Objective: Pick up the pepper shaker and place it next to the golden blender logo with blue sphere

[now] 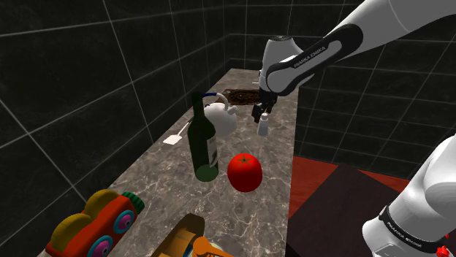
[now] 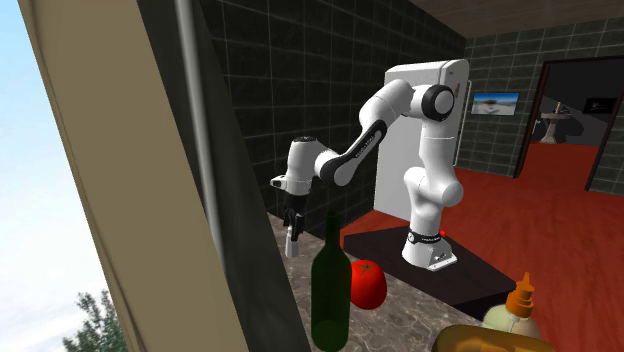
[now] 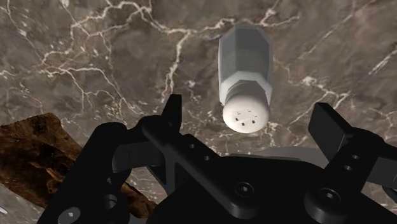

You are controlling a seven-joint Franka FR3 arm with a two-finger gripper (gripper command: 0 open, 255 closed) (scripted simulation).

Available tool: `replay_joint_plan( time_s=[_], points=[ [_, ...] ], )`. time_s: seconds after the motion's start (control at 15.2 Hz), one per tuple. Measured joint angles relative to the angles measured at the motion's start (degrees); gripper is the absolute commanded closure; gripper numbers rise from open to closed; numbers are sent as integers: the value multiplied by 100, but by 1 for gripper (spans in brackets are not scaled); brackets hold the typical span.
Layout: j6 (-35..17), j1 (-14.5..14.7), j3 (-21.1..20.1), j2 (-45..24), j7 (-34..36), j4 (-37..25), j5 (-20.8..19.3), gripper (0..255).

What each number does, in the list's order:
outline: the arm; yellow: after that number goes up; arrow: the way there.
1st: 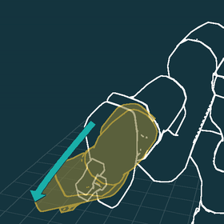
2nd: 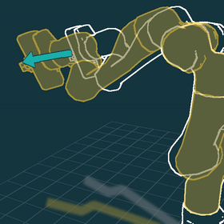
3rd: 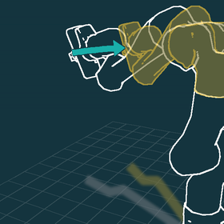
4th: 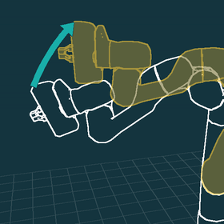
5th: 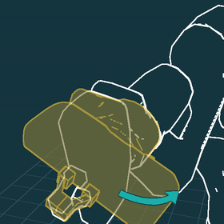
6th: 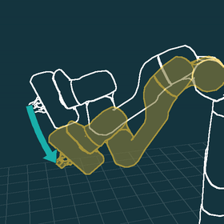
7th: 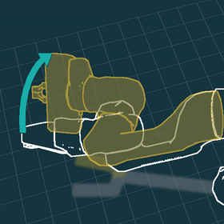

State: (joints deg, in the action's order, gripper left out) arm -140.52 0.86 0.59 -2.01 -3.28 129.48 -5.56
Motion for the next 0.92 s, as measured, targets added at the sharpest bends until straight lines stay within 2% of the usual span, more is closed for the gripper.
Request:
replay_joint_plan(
  time_s=[0.26, 0.33, 0.92],
  points=[
    [-14, -1, 1, -7, 0, 5, -1, 0],
    [-14, -1, 1, -7, 0, 5, -1, 255],
    [-15, 0, 0, -5, -1, 4, -1, 255]
  ],
)
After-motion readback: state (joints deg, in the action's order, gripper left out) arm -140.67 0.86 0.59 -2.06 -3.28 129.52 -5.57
